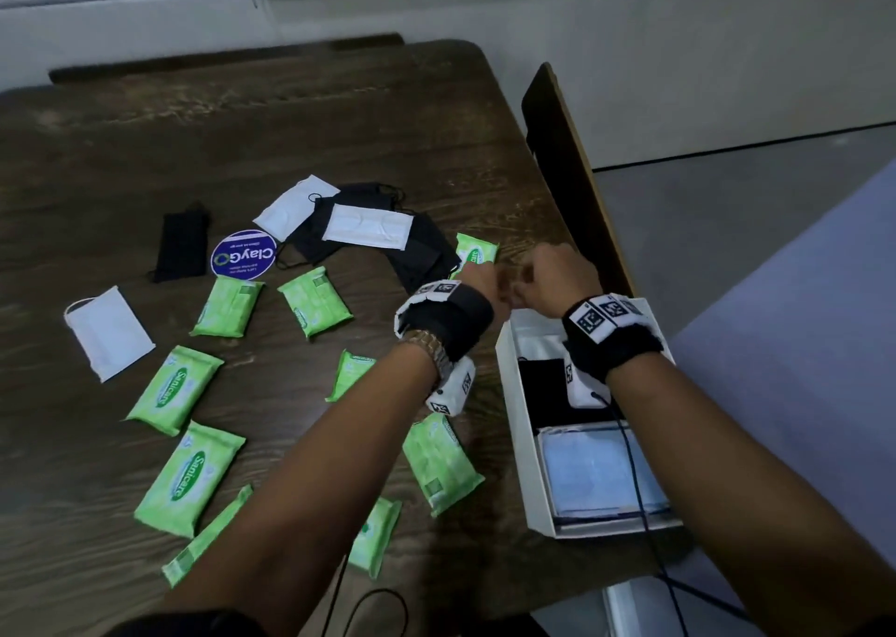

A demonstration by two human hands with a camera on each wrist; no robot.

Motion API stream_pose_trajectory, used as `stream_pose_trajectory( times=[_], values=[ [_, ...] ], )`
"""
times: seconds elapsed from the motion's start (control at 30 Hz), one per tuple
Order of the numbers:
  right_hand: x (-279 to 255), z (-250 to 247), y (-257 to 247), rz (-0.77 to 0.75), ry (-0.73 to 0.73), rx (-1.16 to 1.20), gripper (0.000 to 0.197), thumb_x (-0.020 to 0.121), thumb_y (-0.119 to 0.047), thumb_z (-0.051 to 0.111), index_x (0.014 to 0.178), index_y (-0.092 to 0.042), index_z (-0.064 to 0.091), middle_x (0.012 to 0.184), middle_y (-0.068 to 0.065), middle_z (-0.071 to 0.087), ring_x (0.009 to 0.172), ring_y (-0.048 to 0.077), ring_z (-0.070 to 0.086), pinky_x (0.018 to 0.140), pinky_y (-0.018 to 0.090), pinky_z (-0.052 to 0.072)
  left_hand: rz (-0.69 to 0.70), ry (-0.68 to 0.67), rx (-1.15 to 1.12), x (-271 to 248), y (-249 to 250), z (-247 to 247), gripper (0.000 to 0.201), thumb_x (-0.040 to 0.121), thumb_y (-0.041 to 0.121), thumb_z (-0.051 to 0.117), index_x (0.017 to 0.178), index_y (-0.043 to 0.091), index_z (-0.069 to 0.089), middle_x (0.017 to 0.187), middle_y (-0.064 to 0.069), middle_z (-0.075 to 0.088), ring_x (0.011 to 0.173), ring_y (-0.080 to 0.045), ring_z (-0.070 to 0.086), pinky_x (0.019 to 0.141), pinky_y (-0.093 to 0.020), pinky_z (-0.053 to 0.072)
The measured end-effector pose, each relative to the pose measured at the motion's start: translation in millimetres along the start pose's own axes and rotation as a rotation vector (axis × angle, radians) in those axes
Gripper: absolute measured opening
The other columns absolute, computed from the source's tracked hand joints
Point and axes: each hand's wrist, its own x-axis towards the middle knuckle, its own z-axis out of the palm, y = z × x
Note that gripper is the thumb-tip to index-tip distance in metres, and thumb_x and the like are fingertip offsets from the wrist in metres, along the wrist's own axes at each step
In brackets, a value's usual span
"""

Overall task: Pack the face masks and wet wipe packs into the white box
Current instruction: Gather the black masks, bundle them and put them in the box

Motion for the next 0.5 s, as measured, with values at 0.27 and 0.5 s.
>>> stream_pose_trajectory(
  times=[0.27, 0.5],
  values=[
    [35.9, 65.6, -95.9, 0.064, -0.083, 0.115, 0.018, 0.085, -0.036, 0.071, 0.086, -0.019, 0.069, 0.104, 0.011, 0.064, 0.095, 0.033, 0.064, 0.081, 0.037, 0.053, -0.113, -0.119, 0.025, 9.4, -117.6, 2.9, 0.04, 0.075, 0.045, 0.058, 0.102, 0.018, 0.068, 0.105, -0.01, 0.068, 0.094, -0.035, 0.065, 0.082, -0.038, 0.056],
    [96.4, 133.2, -120.2, 0.064, -0.115, 0.195, 0.023, 0.087, -0.032, 0.071, 0.099, -0.013, 0.064, 0.111, 0.012, 0.064, 0.105, 0.032, 0.06, 0.085, 0.039, 0.051, -0.239, -0.08, -0.026, 34.4, -183.2, 28.5, 0.038, 0.085, 0.03, 0.061, 0.118, 0.013, 0.056, 0.118, -0.017, 0.063, 0.109, -0.038, 0.059, 0.087, -0.038, 0.049]
  ],
)
